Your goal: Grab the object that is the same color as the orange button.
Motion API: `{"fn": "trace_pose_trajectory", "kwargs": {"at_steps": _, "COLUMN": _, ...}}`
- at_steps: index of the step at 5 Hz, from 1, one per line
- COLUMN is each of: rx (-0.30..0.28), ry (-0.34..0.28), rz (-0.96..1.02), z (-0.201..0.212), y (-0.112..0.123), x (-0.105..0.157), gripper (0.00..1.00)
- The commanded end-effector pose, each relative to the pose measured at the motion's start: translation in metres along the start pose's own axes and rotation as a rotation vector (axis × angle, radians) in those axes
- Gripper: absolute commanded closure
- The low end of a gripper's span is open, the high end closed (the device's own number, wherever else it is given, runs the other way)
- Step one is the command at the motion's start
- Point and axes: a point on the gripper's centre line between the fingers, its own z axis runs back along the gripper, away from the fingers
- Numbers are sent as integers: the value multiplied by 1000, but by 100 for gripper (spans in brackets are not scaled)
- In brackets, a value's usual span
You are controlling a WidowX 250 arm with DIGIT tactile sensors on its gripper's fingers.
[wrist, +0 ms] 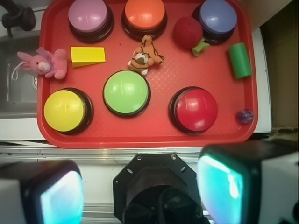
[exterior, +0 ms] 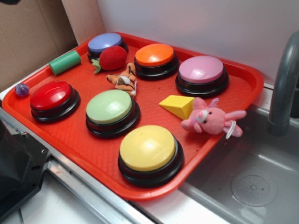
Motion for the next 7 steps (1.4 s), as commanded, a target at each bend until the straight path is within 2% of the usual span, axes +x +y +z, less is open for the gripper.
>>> {"fn": "trace_pose_trajectory", "kwargs": {"at_steps": 1, "rx": 0, "ry": 0, "rz": 0, "z": 0, "y": 0, "x": 0, "gripper": 0}}
{"fn": "trace_pose_trajectory", "kwargs": {"at_steps": 4, "rx": 8, "ry": -4, "rz": 167, "z": -48, "y": 22, "x": 57, "gripper": 0}}
{"fn": "trace_pose_trajectory", "kwargs": {"at_steps": 5, "rx": 51, "ry": -20, "rz": 249, "z": -78, "y": 30, "x": 83, "gripper": 0}}
{"fn": "trace_pose_trajectory", "kwargs": {"at_steps": 7, "rx": 102, "ry": -81, "rz": 434, "z": -129, "y": 20, "x": 108, "gripper": 0}}
